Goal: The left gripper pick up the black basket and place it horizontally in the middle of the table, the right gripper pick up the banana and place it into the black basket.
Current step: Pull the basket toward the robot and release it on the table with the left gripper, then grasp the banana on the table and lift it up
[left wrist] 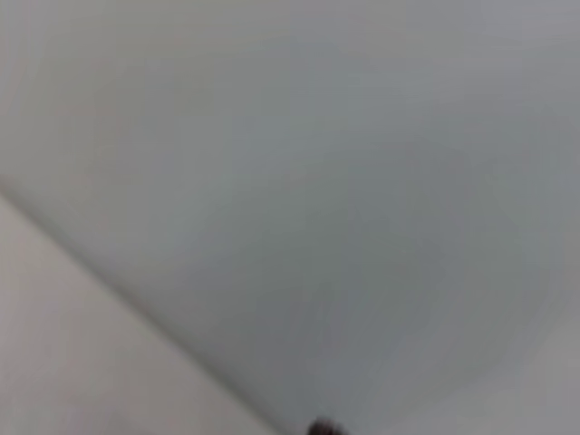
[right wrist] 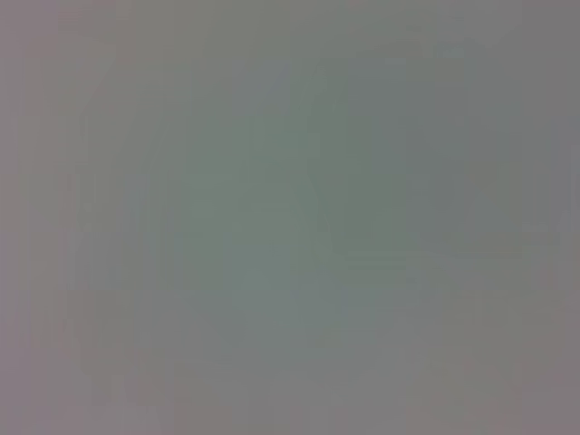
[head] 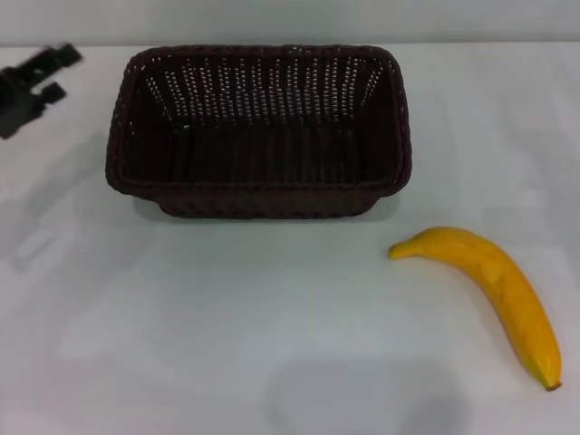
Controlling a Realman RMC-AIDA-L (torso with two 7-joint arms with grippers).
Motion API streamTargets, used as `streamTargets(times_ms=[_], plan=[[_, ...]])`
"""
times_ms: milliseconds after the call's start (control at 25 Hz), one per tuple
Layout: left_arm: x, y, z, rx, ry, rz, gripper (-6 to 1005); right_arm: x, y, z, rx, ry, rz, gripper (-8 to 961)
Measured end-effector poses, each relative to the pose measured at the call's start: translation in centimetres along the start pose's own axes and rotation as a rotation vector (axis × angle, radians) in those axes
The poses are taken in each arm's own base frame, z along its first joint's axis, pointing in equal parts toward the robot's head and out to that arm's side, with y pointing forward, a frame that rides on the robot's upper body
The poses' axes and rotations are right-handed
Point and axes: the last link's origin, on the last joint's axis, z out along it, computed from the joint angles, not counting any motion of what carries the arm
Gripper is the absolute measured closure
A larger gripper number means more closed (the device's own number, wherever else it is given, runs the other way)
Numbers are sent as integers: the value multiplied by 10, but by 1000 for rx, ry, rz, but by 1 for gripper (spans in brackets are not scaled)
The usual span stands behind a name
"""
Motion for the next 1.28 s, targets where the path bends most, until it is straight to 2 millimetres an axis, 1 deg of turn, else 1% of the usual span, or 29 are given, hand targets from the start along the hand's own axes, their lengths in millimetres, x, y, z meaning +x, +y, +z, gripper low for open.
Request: streamTargets(times_ms=[80, 160, 240, 360, 400, 480, 520, 560, 680, 760, 880, 1000, 1080, 1160, 1200, 1240, 1280], plan=[[2, 0, -9, -31, 71, 10, 125, -1, -3, -1, 16, -9, 9, 84], [5, 2, -25, -87, 210, 40, 126, -1, -5, -3, 32, -15, 26, 84], [4, 1, -35, -101, 298, 83, 126, 0, -6, -5, 43, -18, 50, 84], [1, -8, -47, -54, 389, 132, 127, 2, -9, -9, 56, -18, 126, 85], [-1, -10, -49, -37, 402, 146, 127, 2, -10, -10, 59, -17, 162, 85], [-5, -17, -55, 6, 459, 183, 127, 4, -14, -15, 71, -13, 280, 85], [-9, -21, -61, 42, 525, 224, 127, 6, -18, -18, 82, -8, 339, 85], [-9, -21, -61, 42, 525, 224, 128, 7, -23, -22, 99, -4, 415, 85], [-17, -29, -68, 111, 598, 294, 128, 11, -42, -34, 168, 0, 653, 85], [-21, -34, -68, 154, 602, 319, 129, 9, -51, -40, 171, -3, 748, 85], [-25, -42, -67, 223, 584, 356, 130, -8, -61, -44, 73, 23, 728, 85], [-28, -48, -65, 277, 565, 378, 131, -30, -67, -39, -29, 77, 645, 86], [-30, -50, -60, 298, 552, 396, 132, -48, -70, -30, -104, 135, 569, 89], [-33, -50, -55, 312, 550, 407, 132, -64, -69, -20, -183, 219, 493, 91], [-33, -50, -54, 314, 553, 406, 132, -64, -69, -20, -183, 219, 493, 92], [-34, -50, -52, 317, 557, 403, 132, -80, -61, -7, -279, 340, 389, 93], [-35, -50, -49, 317, 558, 399, 132, -83, -60, -6, -291, 354, 373, 95]])
